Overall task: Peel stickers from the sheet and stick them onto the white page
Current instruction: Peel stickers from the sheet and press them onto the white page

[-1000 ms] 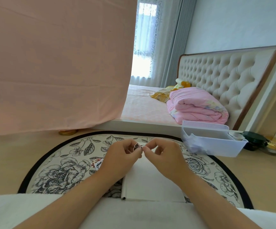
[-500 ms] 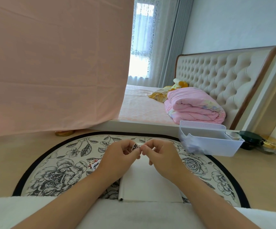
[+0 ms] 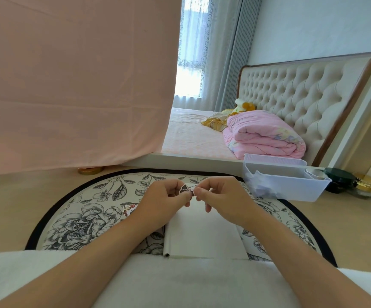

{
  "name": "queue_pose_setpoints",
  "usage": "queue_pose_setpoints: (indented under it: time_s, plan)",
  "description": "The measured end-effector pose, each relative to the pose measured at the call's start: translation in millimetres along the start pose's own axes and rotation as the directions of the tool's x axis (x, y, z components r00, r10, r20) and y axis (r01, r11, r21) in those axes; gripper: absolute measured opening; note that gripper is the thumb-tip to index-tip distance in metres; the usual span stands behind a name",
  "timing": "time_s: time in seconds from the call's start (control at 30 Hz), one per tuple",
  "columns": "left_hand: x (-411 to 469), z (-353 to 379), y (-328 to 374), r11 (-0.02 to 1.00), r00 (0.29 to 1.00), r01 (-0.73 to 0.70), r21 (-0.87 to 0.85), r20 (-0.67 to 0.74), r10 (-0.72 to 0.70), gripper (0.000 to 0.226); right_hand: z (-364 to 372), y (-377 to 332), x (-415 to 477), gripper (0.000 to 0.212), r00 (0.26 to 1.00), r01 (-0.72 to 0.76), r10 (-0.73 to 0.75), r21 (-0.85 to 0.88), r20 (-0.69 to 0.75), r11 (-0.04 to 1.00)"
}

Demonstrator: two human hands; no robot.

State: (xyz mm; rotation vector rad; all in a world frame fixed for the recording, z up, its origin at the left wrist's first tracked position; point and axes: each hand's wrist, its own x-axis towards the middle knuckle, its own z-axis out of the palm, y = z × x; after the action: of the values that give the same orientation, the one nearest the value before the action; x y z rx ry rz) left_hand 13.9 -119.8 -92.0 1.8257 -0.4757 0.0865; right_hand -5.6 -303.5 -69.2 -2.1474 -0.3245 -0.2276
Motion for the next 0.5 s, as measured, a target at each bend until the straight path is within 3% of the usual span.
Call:
queue_pose_setpoints:
  time_s: [0.5]
  plan:
    - [-1.1, 3.3, -1.4, 0.999, 1.0, 0.006, 0.048, -0.005, -0.005, 0.016, 6.2, 1.8, -5.0, 0.018, 0.974, 0.176, -0.213, -0.347, -0.071, 0.921]
